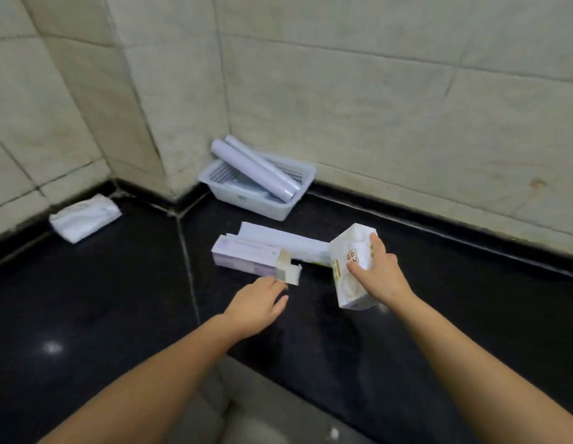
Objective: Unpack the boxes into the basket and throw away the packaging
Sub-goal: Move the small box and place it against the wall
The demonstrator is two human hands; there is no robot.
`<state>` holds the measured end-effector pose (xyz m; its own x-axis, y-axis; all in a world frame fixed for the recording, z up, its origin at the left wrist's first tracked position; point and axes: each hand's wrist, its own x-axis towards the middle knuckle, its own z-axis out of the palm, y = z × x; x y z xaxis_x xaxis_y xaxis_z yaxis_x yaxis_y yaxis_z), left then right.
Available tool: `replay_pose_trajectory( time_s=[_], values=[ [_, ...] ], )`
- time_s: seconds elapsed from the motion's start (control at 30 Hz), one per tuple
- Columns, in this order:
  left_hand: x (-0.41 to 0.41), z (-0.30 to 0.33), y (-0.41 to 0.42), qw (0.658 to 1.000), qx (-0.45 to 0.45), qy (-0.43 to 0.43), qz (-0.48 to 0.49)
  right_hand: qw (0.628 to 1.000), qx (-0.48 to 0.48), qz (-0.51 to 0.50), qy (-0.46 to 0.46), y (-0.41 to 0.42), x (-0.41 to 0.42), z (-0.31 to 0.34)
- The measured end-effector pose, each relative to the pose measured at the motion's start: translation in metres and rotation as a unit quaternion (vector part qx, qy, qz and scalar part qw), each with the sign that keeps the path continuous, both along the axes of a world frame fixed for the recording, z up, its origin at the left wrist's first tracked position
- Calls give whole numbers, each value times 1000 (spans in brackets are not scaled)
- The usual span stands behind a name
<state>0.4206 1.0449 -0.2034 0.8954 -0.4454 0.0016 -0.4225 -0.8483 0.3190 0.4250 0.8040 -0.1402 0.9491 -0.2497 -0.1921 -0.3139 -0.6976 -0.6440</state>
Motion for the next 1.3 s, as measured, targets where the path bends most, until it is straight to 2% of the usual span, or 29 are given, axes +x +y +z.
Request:
replay_pose_trajectory(
  time_s=[0.2,0.4,0.6,0.7,0.8,0.87,0.93,1.0,1.07,1.1,1.17,1.3],
  values=[
    [8,13,172,991,9,3,134,992,35,117,-14,162,48,4],
    [29,8,284,970,13,14,243,971,124,202,41,286,102,-18],
    [83,1,363,940,24,49,336,928,324,136,121,395,174,-54],
    [126,-2,390,929,33,57,363,918,359,81,148,439,207,-68],
    [171,-8,409,917,62,49,392,933,283,117,190,464,231,-85],
    [197,-14,418,906,83,59,411,945,151,213,197,463,240,-90],
    [212,-21,427,898,111,83,418,937,14,336,98,448,241,-92],
    [221,-28,434,889,160,102,416,881,-92,464,-10,432,249,-93],
    [222,-32,437,882,210,80,414,800,-175,572,-42,422,263,-95],
    [222,-33,439,881,213,58,419,773,-201,600,-46,419,269,-98],
    [221,-31,440,884,168,0,436,763,-222,604,-60,421,276,-104],
    [220,-8,448,888,60,-85,448,804,-232,537,-104,455,285,-112]
  ],
)
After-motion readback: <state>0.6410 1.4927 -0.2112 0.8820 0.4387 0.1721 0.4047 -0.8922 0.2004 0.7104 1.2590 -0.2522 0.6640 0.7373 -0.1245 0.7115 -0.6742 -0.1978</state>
